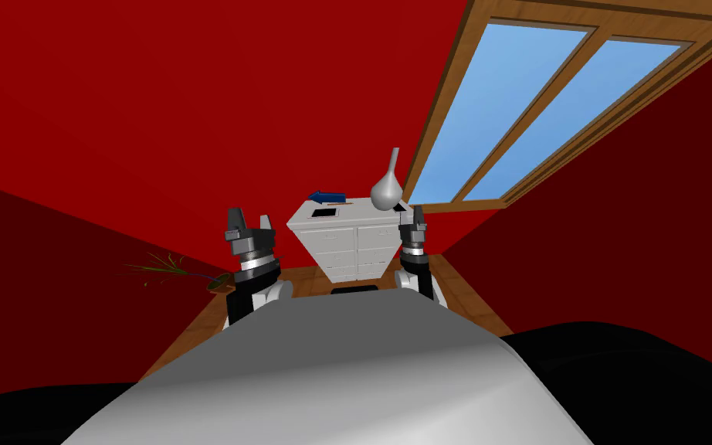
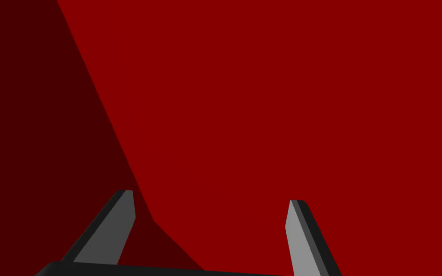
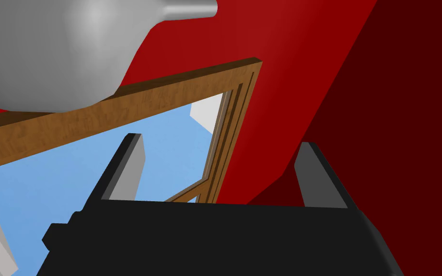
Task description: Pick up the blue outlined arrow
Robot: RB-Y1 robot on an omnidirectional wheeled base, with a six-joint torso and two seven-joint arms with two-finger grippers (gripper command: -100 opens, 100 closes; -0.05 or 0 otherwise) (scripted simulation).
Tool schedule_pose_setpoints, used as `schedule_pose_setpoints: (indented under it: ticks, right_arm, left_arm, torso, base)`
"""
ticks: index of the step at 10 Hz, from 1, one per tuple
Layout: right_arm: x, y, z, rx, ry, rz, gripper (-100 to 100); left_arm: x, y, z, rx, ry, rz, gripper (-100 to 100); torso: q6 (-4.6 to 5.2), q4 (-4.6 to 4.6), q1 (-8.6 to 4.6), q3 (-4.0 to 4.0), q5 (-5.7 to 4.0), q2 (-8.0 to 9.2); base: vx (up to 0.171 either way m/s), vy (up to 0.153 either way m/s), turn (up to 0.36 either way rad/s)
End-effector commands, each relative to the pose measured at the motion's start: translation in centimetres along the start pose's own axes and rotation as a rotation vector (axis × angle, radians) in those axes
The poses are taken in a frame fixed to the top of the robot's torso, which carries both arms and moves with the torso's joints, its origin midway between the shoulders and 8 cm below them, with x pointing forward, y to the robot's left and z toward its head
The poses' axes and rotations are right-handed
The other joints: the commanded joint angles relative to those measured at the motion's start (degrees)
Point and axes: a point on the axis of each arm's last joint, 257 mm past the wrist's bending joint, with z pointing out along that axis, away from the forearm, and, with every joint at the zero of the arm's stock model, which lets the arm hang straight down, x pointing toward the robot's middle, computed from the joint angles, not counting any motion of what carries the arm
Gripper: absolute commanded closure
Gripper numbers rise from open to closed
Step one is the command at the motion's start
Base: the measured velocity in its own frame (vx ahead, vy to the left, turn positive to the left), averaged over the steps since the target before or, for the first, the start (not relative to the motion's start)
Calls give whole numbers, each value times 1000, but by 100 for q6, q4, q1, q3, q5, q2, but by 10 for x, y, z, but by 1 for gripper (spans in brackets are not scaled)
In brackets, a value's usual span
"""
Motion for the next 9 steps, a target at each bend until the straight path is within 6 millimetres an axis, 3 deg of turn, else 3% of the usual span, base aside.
schedule_pose_setpoints:
  ticks: [1,5,6,7,8,9]
  right_arm:
    - [0,0,0,0,0,0,0]
    - [0,0,0,0,0,0,0]
    - [0,0,0,0,0,0,0]
    - [0,0,0,0,0,0,0]
    - [0,0,0,0,0,0,0]
    - [0,0,0,0,0,0,0]
  left_arm:
    - [1,9,-1,-27,27,13,-100]
    - [-7,61,-7,-172,103,66,-100]
    - [-6,64,-7,-187,112,70,-100]
    - [-12,84,-10,-241,132,88,-100]
    - [-12,85,-10,-247,132,89,-100]
    - [-18,103,-13,-295,150,107,-100]
  torso:
    - [0,0,0,0,0,0]
    - [1,1,30,2,7,4]
    - [1,1,41,2,9,3]
    - [-1,1,35,1,8,2]
    - [0,0,27,1,7,2]
    - [0,1,17,2,4,4]
  base:
    - [-1,19,-34]
    - [-10,68,-81]
    - [-7,78,-39]
    - [-10,50,-67]
    - [-16,33,-48]
    - [-23,43,-91]
